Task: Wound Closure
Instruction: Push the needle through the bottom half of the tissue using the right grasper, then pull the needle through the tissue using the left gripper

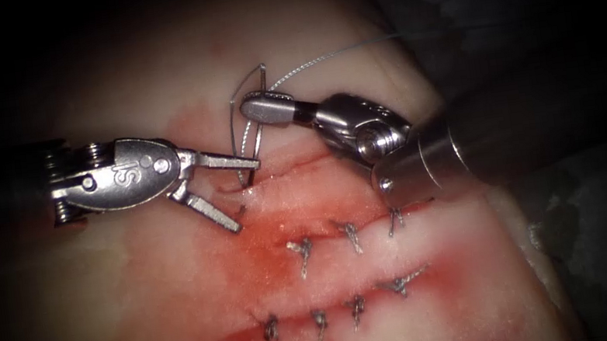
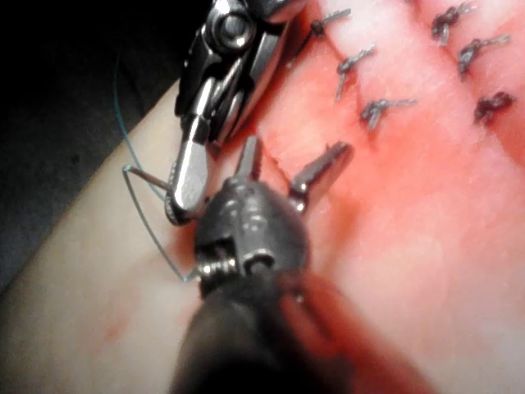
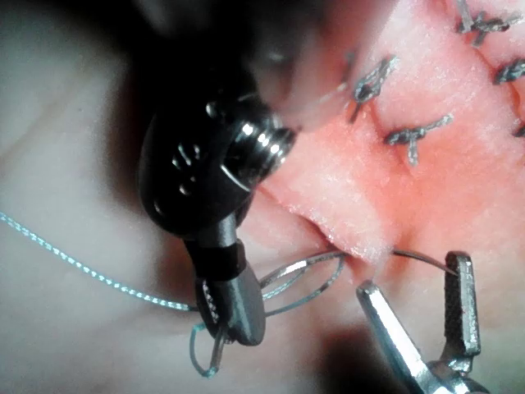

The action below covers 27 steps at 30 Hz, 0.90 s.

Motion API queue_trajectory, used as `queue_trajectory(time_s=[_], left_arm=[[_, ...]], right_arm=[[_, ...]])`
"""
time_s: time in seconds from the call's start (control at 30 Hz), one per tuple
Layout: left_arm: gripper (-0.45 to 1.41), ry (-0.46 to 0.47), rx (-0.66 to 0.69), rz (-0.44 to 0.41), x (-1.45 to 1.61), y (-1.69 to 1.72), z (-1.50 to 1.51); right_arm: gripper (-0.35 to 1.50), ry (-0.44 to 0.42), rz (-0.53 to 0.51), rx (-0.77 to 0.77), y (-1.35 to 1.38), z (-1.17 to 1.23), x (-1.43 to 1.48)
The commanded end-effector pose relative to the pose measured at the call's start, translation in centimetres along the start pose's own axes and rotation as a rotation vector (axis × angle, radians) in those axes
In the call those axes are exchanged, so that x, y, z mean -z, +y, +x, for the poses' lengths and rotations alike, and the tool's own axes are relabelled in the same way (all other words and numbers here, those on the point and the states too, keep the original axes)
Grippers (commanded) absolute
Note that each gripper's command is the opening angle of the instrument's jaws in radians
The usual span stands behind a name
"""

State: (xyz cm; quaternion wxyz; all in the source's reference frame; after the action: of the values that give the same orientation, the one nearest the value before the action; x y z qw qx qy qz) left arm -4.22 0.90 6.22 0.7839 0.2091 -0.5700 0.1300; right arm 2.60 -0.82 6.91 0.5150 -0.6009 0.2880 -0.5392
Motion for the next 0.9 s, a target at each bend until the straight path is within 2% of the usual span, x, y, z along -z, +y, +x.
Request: queue_trajectory(time_s=[0.03, 0.1, 0.37, 0.43, 0.53, 0.57, 0.63, 0.7, 0.73, 0.77, 0.8, 0.83, 0.87, 0.9], left_arm=[[0.57, -0.002, -0.023, 0.010, -0.05, 0.07, 0.02], [0.51, -0.004, -0.036, 0.019, -0.06, 0.05, 0.03], [0.44, -0.005, -0.050, 0.032, -0.04, -0.01, 0.10], [0.36, -0.005, -0.051, 0.032, -0.04, -0.01, 0.12], [0.09, -0.003, -0.052, 0.030, -0.06, -0.02, 0.14], [-0.17, -0.002, -0.053, 0.029, -0.07, -0.03, 0.14], [-0.20, -0.001, -0.052, 0.027, -0.09, -0.03, 0.14], [-0.45, 0.000, -0.054, 0.026, -0.11, -0.04, 0.16], [-0.45, 0.000, -0.007, 0.033, -0.12, -0.06, 0.16], [-0.45, -0.006, 0.017, 0.044, -0.12, -0.06, 0.16], [-0.45, -0.006, 0.023, 0.047, -0.12, -0.06, 0.16], [-0.45, -0.017, 0.046, 0.055, -0.12, -0.06, 0.16], [-0.45, -0.065, 0.064, 0.057, -0.12, -0.07, 0.14], [-0.45, -0.083, 0.076, 0.054, -0.13, -0.08, 0.13]], right_arm=[[-0.35, 0.001, 0.002, -0.023, 0.00, 0.05, -0.07], [-0.35, 0.003, 0.008, -0.036, 0.02, 0.05, -0.07], [-0.35, 0.007, 0.008, -0.091, 0.07, 0.06, -0.05], [-0.35, 0.008, 0.008, -0.099, 0.10, 0.05, -0.05], [-0.35, 0.008, 0.008, -0.100, 0.12, 0.05, -0.05], [-0.35, 0.008, 0.008, -0.100, 0.12, 0.05, -0.05], [-0.35, 0.009, 0.007, -0.100, 0.12, 0.05, -0.04], [-0.35, 0.009, 0.007, -0.099, 0.12, 0.06, -0.04], [-0.26, 0.000, 0.013, -0.045, 0.13, 0.08, -0.04], [0.00, -0.017, 0.030, 0.020, 0.13, 0.09, -0.04], [0.49, -0.045, 0.062, 0.134, 0.13, 0.10, -0.03], [0.71, -0.072, 0.106, 0.342, 0.15, 0.12, 0.00], [0.86, -0.092, 0.127, 0.582, 0.18, 0.11, 0.03], [0.95, -0.099, 0.136, 0.693, 0.19, 0.09, 0.04]])
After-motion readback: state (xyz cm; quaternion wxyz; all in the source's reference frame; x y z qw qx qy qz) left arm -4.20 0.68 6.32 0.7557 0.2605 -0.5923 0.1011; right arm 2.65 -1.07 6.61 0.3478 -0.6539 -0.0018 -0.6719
